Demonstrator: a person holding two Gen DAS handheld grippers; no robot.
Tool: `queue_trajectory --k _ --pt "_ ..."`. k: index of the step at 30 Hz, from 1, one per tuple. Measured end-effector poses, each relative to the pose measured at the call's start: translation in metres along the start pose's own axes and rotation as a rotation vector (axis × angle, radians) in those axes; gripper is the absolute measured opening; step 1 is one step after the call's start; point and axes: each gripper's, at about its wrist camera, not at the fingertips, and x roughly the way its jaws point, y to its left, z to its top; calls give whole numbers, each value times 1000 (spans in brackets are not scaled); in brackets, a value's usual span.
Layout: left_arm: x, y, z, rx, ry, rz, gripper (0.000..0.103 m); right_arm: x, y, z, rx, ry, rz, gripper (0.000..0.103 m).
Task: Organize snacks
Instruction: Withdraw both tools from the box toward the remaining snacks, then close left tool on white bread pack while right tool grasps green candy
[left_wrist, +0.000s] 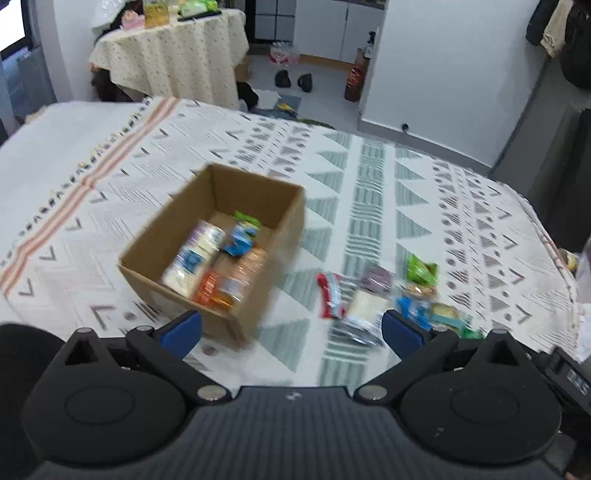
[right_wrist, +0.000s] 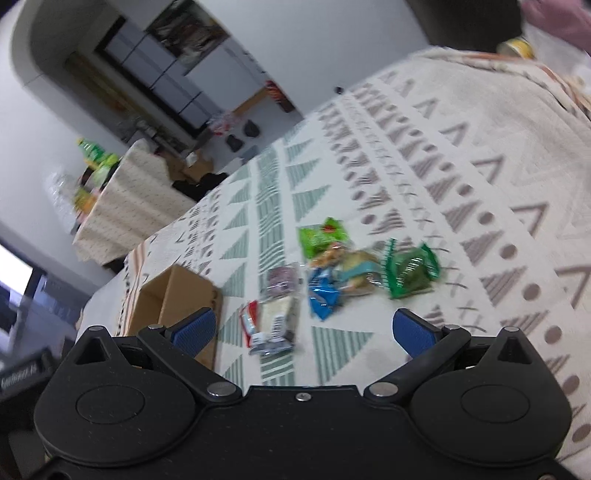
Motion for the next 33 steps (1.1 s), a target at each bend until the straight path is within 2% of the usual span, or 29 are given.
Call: queue_trajectory --k 6,17,30,33 --pt "6 -25 -9 -4 8 -11 103 4 -15 1 54 9 13 103" --pt "45 -47 -16 -36 47 -37 103 12 -38 5 162 -2 9 102" --pt "104 -55 -12 -17 85 -81 100 43 -64 9 258 24 -53 75" --pt "117 -59 -11 0 94 -87 93 51 -71 12 276 20 -75 69"
